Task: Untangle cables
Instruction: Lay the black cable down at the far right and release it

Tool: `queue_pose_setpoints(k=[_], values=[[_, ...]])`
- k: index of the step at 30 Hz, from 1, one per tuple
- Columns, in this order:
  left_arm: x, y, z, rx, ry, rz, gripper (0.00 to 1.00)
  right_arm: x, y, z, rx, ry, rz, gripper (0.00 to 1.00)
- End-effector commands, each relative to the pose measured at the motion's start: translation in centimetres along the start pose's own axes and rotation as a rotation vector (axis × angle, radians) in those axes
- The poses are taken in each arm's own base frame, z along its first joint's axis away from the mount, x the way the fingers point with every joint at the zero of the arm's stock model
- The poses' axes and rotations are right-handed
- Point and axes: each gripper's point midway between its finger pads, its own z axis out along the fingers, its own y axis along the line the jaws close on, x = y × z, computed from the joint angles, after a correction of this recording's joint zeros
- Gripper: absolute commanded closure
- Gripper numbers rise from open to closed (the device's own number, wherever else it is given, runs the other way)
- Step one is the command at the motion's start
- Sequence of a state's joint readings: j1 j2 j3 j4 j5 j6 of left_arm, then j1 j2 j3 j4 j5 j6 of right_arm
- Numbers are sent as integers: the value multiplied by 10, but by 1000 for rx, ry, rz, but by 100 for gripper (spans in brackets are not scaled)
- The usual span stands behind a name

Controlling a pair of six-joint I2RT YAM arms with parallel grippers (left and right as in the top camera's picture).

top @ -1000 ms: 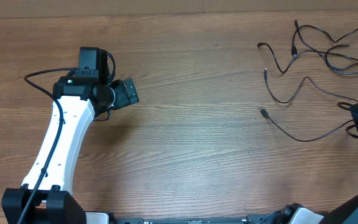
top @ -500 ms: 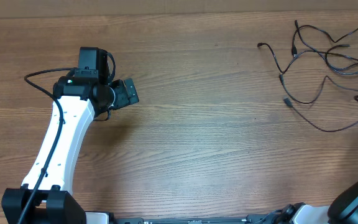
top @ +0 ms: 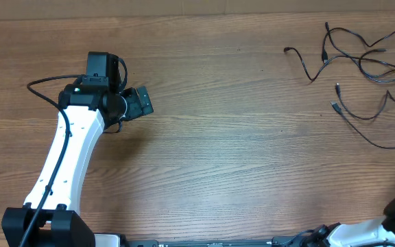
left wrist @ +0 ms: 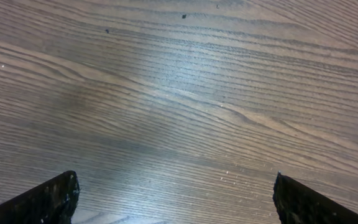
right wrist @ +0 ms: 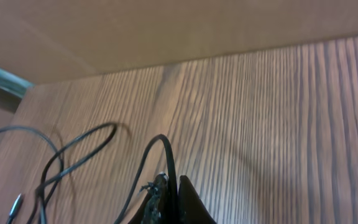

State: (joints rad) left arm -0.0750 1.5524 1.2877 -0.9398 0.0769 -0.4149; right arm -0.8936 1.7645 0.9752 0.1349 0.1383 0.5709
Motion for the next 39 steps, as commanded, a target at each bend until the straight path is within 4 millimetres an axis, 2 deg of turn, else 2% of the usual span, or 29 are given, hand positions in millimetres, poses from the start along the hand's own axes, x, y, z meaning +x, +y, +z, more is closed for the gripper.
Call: queue_pose_setpoints(k=[1, 10, 15, 16, 18, 19, 22, 27, 31, 35, 39], values=[[-5, 0, -2, -2, -15, 13, 0, -15, 6, 5, -16, -51, -68, 96], [-5, 0, -2, -2, -15, 13, 1, -36, 21, 3, -73, -140, -86, 96], [-6, 0, -2, -1, -15, 13, 1, -39, 23, 3, -82, -154, -84, 96], [-5, 0, -2, -2, -15, 13, 0, -39, 23, 3, -82, -153, -84, 92], [-5, 0, -2, -2, -15, 13, 0, -37, 22, 3, -77, -146, -85, 61], [-5, 0, -2, -2, -15, 13, 0, -37, 21, 3, -75, -143, -85, 42], [-5, 0, -2, -2, -15, 13, 0, -34, 19, 4, -67, -131, -87, 0], [-5, 0, -2, -2, -15, 13, 1, -26, 15, 5, -51, -99, -92, 0], [-5, 0, -2, -2, -15, 13, 0, -10, 18, 6, -85, -22, -117, 0], [-5, 0, -2, -2, -15, 13, 0, 7, 38, -1, -205, 66, -196, 0], [-5, 0, -2, -1, -15, 13, 0, 13, 68, -22, -378, 123, -235, 0]])
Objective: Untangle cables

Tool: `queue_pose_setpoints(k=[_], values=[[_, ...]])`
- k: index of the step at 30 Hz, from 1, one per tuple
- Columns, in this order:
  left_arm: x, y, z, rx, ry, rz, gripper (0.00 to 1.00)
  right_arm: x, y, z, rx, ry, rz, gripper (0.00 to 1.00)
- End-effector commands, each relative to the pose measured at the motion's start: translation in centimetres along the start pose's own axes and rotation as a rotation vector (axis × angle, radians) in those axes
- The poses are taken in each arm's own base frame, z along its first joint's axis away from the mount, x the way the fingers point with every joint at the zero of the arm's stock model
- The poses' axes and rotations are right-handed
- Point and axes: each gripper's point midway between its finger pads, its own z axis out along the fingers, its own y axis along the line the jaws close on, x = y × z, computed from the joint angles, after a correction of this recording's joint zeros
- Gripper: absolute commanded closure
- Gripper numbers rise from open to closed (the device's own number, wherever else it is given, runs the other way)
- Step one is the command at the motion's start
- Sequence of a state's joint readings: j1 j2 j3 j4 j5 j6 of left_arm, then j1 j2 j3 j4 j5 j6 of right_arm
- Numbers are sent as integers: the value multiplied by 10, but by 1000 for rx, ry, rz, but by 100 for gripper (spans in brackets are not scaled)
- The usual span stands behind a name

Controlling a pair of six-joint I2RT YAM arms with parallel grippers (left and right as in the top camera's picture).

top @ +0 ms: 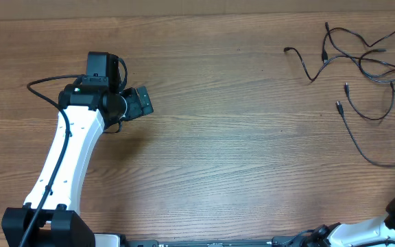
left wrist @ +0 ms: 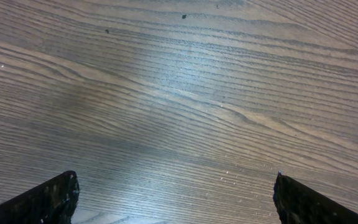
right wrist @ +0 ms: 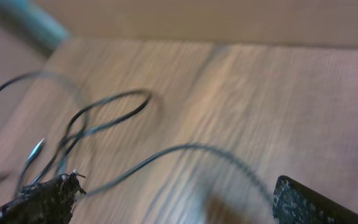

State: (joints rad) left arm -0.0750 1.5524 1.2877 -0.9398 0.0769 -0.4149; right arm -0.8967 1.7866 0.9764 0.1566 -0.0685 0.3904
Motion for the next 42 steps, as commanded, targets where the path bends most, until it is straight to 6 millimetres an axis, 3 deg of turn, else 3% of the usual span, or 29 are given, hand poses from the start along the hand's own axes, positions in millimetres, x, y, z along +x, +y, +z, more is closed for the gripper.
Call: queue_pose_setpoints(k=[1, 3, 7, 13, 21, 27, 34, 42], values=[[-5, 0, -2, -1, -15, 13, 0, -16, 52, -23, -240, 11, -75, 0], [-5, 0, -2, -2, -15, 13, 0, -18, 69, -36, -321, 25, -90, 0], [-5, 0, -2, -2, -15, 13, 0, -19, 83, -56, -375, 38, -157, 0], [-5, 0, -2, -2, -15, 13, 0, 3, 104, -81, -397, 96, -319, 0], [-5, 0, -2, -2, -15, 13, 0, 71, 170, -119, -543, 234, -511, 0], [-5, 0, -2, -2, -15, 13, 0, 136, 214, -149, -646, 366, -615, 0], [-5, 0, -2, -2, -15, 13, 0, 193, 233, -175, -649, 460, -739, 0], [-5, 0, -2, -2, -15, 13, 0, 214, 233, -187, -653, 519, -775, 0]])
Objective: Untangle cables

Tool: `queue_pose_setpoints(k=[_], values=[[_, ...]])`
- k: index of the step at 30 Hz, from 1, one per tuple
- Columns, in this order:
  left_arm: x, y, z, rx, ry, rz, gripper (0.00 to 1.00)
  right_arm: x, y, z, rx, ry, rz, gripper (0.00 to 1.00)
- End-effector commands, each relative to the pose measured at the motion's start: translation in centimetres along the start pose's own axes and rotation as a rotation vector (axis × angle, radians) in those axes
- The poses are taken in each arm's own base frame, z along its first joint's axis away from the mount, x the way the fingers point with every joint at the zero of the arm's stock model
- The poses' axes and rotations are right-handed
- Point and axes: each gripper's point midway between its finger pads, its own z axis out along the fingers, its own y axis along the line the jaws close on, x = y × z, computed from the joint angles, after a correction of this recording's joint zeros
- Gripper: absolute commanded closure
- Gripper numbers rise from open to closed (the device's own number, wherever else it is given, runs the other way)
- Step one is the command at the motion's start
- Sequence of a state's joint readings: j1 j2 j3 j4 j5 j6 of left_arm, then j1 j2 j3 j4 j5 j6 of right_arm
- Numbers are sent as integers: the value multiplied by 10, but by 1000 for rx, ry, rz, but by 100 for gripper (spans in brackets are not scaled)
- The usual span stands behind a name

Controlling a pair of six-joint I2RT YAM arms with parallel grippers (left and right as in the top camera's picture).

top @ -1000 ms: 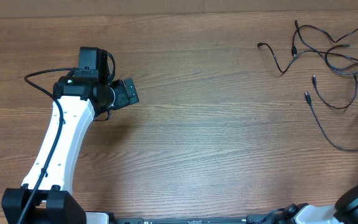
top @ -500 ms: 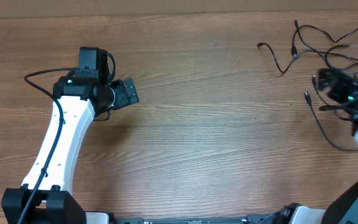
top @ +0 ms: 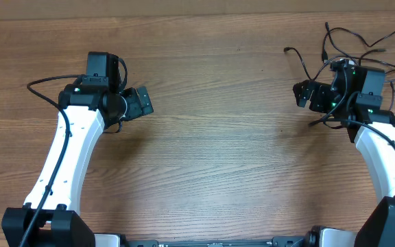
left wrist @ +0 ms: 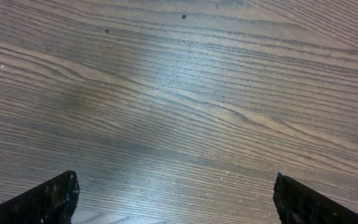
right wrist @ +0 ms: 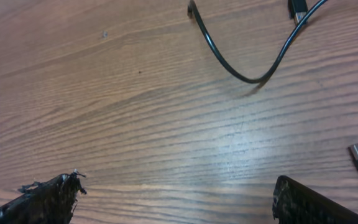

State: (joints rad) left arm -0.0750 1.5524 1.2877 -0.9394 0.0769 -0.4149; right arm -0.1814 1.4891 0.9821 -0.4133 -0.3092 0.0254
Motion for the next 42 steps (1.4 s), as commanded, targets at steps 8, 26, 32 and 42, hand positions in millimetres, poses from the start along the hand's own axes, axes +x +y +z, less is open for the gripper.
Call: queue_pose_setpoints(k=[8, 26, 32, 42], values=[[-5, 0, -2, -2, -15, 13, 0, -1, 0, -9, 23, 8, -6, 0], [-5, 0, -2, -2, -15, 13, 0, -1, 0, -9, 23, 8, -7, 0], [-5, 0, -2, -2, -15, 13, 0, -1, 0, -9, 23, 8, -7, 0], [-5, 0, -2, -2, -15, 13, 0, -1, 0, -9, 23, 8, -6, 0]])
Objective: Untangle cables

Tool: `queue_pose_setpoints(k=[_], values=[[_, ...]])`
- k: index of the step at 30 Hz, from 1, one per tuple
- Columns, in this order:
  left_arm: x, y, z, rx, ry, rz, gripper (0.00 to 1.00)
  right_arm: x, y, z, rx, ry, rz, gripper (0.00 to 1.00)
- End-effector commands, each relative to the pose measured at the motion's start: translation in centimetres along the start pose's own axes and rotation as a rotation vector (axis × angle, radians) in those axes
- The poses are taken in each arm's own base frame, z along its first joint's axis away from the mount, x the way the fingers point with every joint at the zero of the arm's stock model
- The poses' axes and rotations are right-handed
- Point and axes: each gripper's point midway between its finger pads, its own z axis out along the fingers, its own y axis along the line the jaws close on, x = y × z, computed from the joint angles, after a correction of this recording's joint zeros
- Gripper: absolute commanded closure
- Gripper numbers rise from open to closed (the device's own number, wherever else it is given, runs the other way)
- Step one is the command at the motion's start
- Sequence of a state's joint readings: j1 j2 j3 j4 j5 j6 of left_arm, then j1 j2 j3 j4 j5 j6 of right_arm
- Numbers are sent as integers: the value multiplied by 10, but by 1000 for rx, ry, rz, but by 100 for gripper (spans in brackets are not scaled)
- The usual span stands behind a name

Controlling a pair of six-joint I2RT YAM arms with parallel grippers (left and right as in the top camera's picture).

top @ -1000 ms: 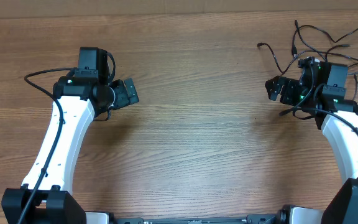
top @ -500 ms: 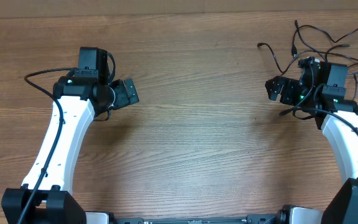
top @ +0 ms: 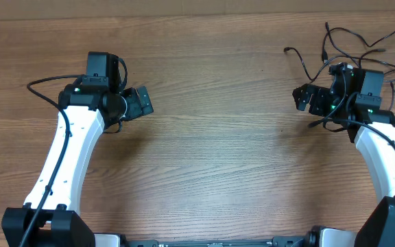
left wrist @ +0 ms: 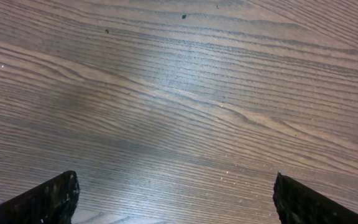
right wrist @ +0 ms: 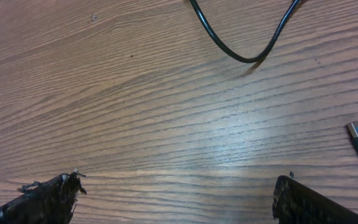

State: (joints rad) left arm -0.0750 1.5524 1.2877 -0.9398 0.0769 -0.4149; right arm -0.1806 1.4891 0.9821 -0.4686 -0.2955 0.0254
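A tangle of thin black cables (top: 370, 48) lies at the table's far right corner, partly hidden under my right arm. My right gripper (top: 302, 97) hovers just left of the tangle, open, with nothing between its fingers (right wrist: 50, 200). In the right wrist view a black cable loop (right wrist: 248, 58) curves across the top, and a USB plug lies at the right edge, both ahead of the jaws and apart from them. My left gripper (top: 141, 102) is open over bare wood on the left side; its fingertips (left wrist: 50, 198) hold nothing.
The wooden table (top: 218, 158) stretches between the two arms. The left arm's own black lead (top: 43, 86) loops beside its wrist. The table's far edge (top: 204, 15) runs along the top, just behind the cables.
My right gripper has shifted slightly; the cable loop and the USB plug sit a little higher in its wrist view. It stays open. The left arm has not moved.
At first my right gripper was shut on a black cable, off at the lower right of the table. Then it was open and the cable lay loose in a new shape. Later the right arm stood open beside the tangle, where it remains. The left arm stayed still.
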Motion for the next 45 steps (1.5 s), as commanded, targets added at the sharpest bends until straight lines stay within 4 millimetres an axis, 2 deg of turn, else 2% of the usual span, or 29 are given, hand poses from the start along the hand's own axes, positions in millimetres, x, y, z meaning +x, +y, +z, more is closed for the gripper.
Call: queue_pose_setpoints(k=[1, 21, 24, 29, 34, 39, 45], values=[[-5, 0, -2, -2, -15, 13, 0, -14, 3, -10, 5, -43, -23, 0], [-4, 1, 2, -7, -2, 12, 0, -14, 3, -10, 5, -43, -23, 0], [3, -8, 2, 42, 33, 2, 0, -14, 3, -10, 5, -43, -23, 0], [9, -11, -1, 42, 31, 19, 0, -14, 3, -10, 5, -43, -23, 0], [3, -19, -17, 63, -50, 47, 0, -14, 3, -10, 5, -43, -23, 0], [-11, -31, -45, 127, -212, 138, 0, -14, 3, -10, 5, -43, -23, 0], [-14, -32, -75, 185, -417, 234, 0, -14, 3, -10, 5, -43, -23, 0]])
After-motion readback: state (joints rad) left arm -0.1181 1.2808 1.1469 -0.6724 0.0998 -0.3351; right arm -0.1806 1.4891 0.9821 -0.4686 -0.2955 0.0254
